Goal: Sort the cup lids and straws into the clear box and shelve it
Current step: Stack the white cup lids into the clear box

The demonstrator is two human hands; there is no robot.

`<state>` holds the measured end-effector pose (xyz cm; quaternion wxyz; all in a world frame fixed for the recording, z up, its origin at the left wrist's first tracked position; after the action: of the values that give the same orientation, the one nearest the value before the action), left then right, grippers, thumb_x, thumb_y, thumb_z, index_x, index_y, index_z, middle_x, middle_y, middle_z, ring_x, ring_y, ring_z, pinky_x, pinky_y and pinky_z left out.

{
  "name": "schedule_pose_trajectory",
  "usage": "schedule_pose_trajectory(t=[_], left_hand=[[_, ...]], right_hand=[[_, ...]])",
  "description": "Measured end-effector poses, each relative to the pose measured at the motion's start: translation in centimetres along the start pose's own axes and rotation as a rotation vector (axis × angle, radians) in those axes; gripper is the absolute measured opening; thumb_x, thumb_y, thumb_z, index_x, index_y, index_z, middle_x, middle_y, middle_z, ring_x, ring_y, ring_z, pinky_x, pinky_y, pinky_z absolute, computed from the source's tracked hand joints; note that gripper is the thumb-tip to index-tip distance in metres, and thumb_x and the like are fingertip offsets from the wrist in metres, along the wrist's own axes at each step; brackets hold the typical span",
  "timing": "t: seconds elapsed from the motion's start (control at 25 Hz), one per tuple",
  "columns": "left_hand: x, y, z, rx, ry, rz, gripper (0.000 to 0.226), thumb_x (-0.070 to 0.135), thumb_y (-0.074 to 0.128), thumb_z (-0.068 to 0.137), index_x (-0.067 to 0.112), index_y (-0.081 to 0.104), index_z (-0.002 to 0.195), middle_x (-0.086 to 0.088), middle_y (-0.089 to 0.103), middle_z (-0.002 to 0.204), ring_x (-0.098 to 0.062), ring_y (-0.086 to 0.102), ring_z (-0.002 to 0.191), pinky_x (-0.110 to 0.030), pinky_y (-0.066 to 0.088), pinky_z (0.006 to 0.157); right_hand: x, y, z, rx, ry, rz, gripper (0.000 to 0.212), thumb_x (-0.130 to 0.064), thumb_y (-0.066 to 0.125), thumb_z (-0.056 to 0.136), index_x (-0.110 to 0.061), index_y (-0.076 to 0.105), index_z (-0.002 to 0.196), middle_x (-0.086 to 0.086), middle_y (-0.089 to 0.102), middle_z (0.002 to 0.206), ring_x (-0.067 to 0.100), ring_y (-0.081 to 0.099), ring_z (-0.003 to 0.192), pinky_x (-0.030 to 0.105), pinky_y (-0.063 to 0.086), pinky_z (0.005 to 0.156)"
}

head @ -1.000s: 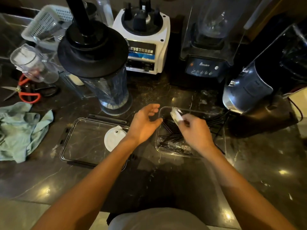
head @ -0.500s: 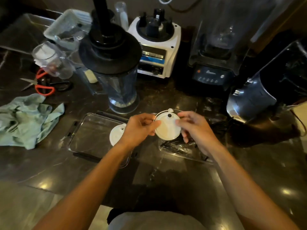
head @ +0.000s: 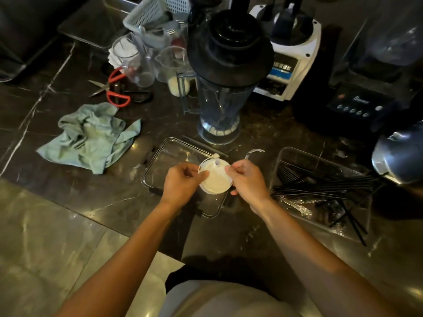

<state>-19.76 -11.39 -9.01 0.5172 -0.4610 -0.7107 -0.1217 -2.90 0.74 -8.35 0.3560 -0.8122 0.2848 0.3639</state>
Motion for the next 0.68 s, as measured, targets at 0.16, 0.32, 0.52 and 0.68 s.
schedule_pose_trajectory(t=[0.16,0.32,0.52,0.68], left_hand=[[-0.6,0.2,2.0,0.007,-0.009,0.083,0.022,0.026,0.087,0.079,0.015,0.074,0.094,0.0,0.075,0.083,-0.013,0.067,0.073,-0.023,0.049,0.068],[-0.9,0.7,2.6,-0.034,-0.002,0.185,0.012,0.026,0.083,0.083,0.02,0.075,0.09,0.01,0.072,0.084,-0.003,0.067,0.081,-0.014,0.044,0.069],[-1.5,0.7,3.3,-0.091,-0.005,0.151,0.021,0.029,0.084,0.082,0.018,0.077,0.099,0.004,0.077,0.093,-0.012,0.072,0.091,-0.04,0.059,0.09],[-1.4,0.7,3.4,-0.143,0.038,0.148,0.026,0.032,0.084,0.081,0.022,0.074,0.103,0.007,0.078,0.098,-0.009,0.073,0.096,-0.044,0.059,0.093]], right_hand=[[0.5,0.8,0.8,0.05,0.079,0.076,0.016,-0.027,0.066,0.1,-0.013,0.069,0.107,0.004,0.071,0.103,0.016,0.07,0.09,0.026,0.059,0.058],[0.3,0.8,1.4,0.14,0.028,-0.168,0.013,-0.035,0.066,0.095,-0.023,0.068,0.097,-0.009,0.069,0.089,0.016,0.069,0.086,0.046,0.062,0.078],[0.7,1.5,1.3,0.115,0.046,-0.161,0.011,-0.038,0.063,0.098,-0.028,0.065,0.101,-0.012,0.066,0.096,0.014,0.068,0.092,0.047,0.063,0.078],[0.7,1.4,0.9,0.13,-0.009,-0.287,0.013,-0.032,0.057,0.103,-0.023,0.065,0.105,-0.008,0.066,0.096,0.005,0.061,0.086,0.018,0.044,0.062]])
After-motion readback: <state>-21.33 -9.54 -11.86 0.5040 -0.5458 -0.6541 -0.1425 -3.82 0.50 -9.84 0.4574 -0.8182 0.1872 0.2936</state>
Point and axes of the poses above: each hand's wrist, its own z-axis towards the middle knuckle, its own y-axis out of the palm, x = y × z, the point moved 6 cm from there along z, towards the middle knuckle
